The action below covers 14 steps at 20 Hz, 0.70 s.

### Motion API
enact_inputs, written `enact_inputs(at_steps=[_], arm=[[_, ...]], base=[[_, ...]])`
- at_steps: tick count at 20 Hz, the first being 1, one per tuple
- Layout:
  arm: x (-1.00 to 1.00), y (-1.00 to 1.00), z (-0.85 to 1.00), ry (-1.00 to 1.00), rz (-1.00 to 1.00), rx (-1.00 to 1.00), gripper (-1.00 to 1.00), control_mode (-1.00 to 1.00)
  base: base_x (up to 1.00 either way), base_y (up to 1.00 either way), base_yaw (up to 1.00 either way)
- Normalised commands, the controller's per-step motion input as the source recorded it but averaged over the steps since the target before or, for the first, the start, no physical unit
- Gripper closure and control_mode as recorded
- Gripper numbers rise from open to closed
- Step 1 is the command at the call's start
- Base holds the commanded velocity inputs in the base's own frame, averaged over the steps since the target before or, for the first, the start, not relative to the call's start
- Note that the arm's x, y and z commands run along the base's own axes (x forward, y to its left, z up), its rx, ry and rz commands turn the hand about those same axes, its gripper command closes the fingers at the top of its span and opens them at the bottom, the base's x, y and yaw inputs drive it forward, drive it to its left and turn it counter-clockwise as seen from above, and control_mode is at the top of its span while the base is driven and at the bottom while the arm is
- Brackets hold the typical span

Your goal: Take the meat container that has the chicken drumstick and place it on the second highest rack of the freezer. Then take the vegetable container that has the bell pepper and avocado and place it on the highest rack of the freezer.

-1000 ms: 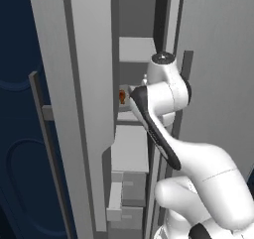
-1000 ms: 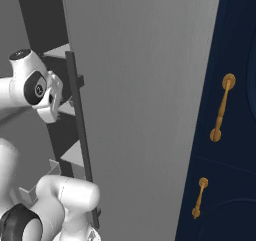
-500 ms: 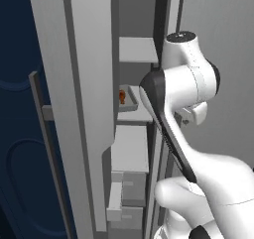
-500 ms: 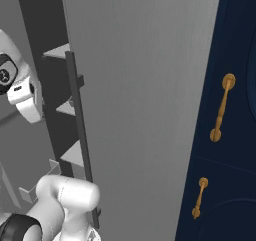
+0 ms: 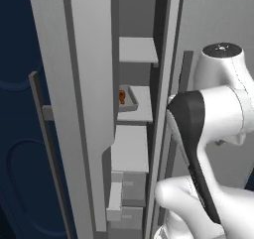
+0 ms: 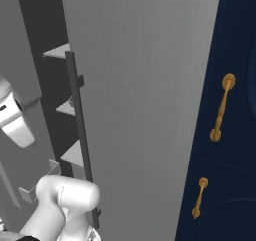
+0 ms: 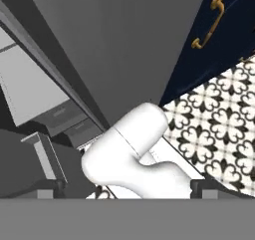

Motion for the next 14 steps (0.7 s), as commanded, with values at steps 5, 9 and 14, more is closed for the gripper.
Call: enact_inputs(at_steps=[5, 9, 14], arm=[[-0.41, -0.40, -0.23, 0.05, 0.23, 0.10, -1.00, -1.00], [-0.08, -0.36, -0.06, 0.02, 0.23, 0.13, -1.00, -1.00], [0.27, -0.32, -0.01, 0.04, 0.23, 0.06, -1.00, -1.00]], base=[[0.00, 0.00, 0.00], [0.00, 0.00, 0.00], [0.00, 0.00, 0.00]])
